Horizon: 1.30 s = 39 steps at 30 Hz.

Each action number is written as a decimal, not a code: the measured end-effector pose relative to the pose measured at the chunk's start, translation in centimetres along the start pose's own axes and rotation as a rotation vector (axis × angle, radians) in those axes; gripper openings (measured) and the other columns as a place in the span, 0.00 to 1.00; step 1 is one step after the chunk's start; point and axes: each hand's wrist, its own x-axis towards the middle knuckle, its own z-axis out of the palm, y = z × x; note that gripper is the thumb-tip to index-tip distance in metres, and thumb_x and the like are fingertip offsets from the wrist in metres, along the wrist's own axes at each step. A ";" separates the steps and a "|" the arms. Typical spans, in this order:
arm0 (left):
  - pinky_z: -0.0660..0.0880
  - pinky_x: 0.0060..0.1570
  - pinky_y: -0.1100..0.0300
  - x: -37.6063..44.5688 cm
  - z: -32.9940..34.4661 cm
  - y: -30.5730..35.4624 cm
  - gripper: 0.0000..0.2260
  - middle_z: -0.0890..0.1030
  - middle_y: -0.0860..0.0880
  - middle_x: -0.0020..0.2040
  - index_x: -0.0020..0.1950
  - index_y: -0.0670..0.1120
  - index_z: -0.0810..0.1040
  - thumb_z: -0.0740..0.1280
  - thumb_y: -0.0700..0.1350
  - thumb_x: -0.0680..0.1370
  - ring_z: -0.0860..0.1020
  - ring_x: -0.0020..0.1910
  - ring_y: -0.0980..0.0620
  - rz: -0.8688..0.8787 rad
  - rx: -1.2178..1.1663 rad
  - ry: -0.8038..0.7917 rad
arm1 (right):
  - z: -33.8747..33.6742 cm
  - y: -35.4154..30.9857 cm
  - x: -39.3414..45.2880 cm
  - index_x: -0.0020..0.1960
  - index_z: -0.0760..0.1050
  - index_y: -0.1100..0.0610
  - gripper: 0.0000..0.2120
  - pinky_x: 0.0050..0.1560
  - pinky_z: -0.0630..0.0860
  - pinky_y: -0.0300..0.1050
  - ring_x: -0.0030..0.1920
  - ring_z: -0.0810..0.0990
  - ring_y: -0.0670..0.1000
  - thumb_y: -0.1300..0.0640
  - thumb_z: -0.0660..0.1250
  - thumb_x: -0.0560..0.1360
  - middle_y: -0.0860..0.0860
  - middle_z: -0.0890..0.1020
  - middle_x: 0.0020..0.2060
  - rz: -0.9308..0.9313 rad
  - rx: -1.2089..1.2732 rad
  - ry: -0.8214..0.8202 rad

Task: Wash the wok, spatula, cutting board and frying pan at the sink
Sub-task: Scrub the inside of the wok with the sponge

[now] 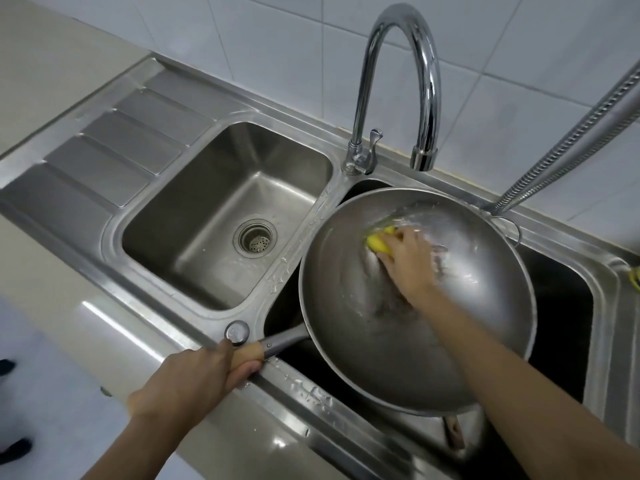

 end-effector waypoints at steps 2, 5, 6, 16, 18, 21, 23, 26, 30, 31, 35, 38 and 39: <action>0.69 0.37 0.58 -0.1 0.1 0.0 0.38 0.81 0.52 0.44 0.51 0.53 0.69 0.31 0.73 0.64 0.82 0.45 0.50 -0.001 0.004 0.004 | 0.6 -3.5 -0.4 0.61 0.78 0.55 0.18 0.54 0.72 0.50 0.52 0.73 0.57 0.52 0.69 0.73 0.56 0.75 0.54 0.047 0.186 -0.063; 0.73 0.38 0.58 -0.1 0.3 -0.2 0.37 0.81 0.53 0.43 0.50 0.53 0.67 0.31 0.73 0.63 0.82 0.44 0.51 0.002 -0.010 0.011 | 0.7 -6.9 -3.5 0.63 0.77 0.54 0.20 0.56 0.69 0.46 0.54 0.72 0.53 0.49 0.69 0.73 0.54 0.74 0.54 0.009 0.348 -0.148; 0.74 0.39 0.59 -0.1 0.2 -0.2 0.36 0.80 0.53 0.42 0.49 0.54 0.67 0.31 0.73 0.63 0.82 0.43 0.51 0.006 -0.012 0.012 | 0.4 -7.4 -5.1 0.64 0.76 0.53 0.20 0.56 0.67 0.43 0.54 0.71 0.52 0.49 0.69 0.73 0.52 0.73 0.54 -0.016 0.407 -0.200; 0.73 0.40 0.59 0.1 0.1 -0.1 0.35 0.81 0.53 0.43 0.47 0.54 0.66 0.30 0.73 0.63 0.82 0.46 0.52 0.014 0.021 -0.004 | -2.8 4.1 -12.8 0.51 0.82 0.48 0.19 0.43 0.75 0.52 0.43 0.77 0.58 0.52 0.79 0.61 0.55 0.77 0.46 -0.071 -0.149 -0.140; 0.76 0.43 0.59 0.1 0.2 0.0 0.35 0.81 0.53 0.43 0.47 0.54 0.66 0.31 0.73 0.63 0.82 0.45 0.52 0.011 0.009 0.010 | -3.1 6.6 -10.0 0.51 0.81 0.51 0.19 0.41 0.74 0.53 0.42 0.76 0.60 0.54 0.78 0.62 0.57 0.77 0.44 -0.038 -0.299 -0.098; 0.76 0.43 0.58 0.2 0.3 -0.1 0.35 0.81 0.53 0.42 0.47 0.53 0.66 0.31 0.73 0.63 0.82 0.45 0.52 0.005 0.002 0.018 | -3.3 7.0 -6.0 0.53 0.80 0.54 0.17 0.43 0.73 0.52 0.45 0.75 0.60 0.55 0.77 0.65 0.59 0.76 0.46 0.033 -0.364 -0.109; 0.75 0.42 0.58 0.2 0.1 0.1 0.36 0.81 0.52 0.43 0.47 0.53 0.67 0.31 0.73 0.63 0.82 0.46 0.51 -0.012 0.011 0.008 | -2.9 4.9 -4.3 0.55 0.80 0.53 0.16 0.47 0.74 0.53 0.48 0.76 0.59 0.51 0.75 0.68 0.59 0.77 0.48 0.067 -0.278 -0.142; 0.72 0.41 0.58 0.0 -0.4 0.7 0.36 0.81 0.52 0.45 0.46 0.53 0.66 0.31 0.73 0.61 0.82 0.48 0.51 -0.030 0.017 -0.016 | -1.7 -0.2 -3.2 0.61 0.77 0.50 0.18 0.55 0.70 0.52 0.54 0.73 0.58 0.48 0.69 0.73 0.57 0.75 0.55 0.103 -0.029 -0.198; 0.67 0.37 0.60 -0.4 -0.4 1.4 0.34 0.70 0.54 0.35 0.45 0.53 0.63 0.30 0.73 0.61 0.82 0.47 0.52 -0.053 0.014 -0.008 | -1.0 -7.0 -4.7 0.65 0.74 0.52 0.21 0.60 0.65 0.45 0.58 0.70 0.53 0.47 0.68 0.74 0.53 0.73 0.58 0.060 0.354 -0.269; 0.67 0.37 0.59 -0.6 -0.2 1.3 0.35 0.69 0.54 0.34 0.45 0.53 0.64 0.29 0.73 0.61 0.82 0.47 0.52 -0.057 0.016 0.002 | -1.2 -7.9 -5.4 0.66 0.74 0.51 0.22 0.60 0.65 0.44 0.58 0.70 0.52 0.47 0.67 0.74 0.53 0.72 0.58 0.052 0.404 -0.290; 0.72 0.39 0.60 -1.0 0.6 0.8 0.38 0.78 0.53 0.39 0.48 0.54 0.70 0.31 0.74 0.63 0.82 0.44 0.53 -0.060 -0.009 0.034 | -2.6 -6.7 -8.4 0.67 0.73 0.49 0.22 0.62 0.66 0.46 0.61 0.70 0.53 0.45 0.66 0.75 0.52 0.70 0.61 -0.035 0.321 -0.437; 0.73 0.40 0.60 -1.3 0.7 0.9 0.37 0.81 0.53 0.43 0.48 0.54 0.69 0.31 0.73 0.63 0.82 0.45 0.53 -0.065 -0.023 0.044 | -4.4 -2.5 -10.2 0.65 0.73 0.45 0.21 0.62 0.67 0.47 0.61 0.72 0.54 0.45 0.67 0.73 0.51 0.70 0.63 -0.065 0.099 -0.551; 0.73 0.40 0.60 -1.4 0.7 1.1 0.37 0.81 0.53 0.43 0.48 0.53 0.68 0.31 0.73 0.63 0.82 0.45 0.54 -0.068 -0.019 0.049 | -5.1 -0.6 -10.6 0.65 0.73 0.44 0.21 0.60 0.69 0.47 0.61 0.72 0.54 0.45 0.67 0.73 0.51 0.71 0.63 -0.056 0.000 -0.604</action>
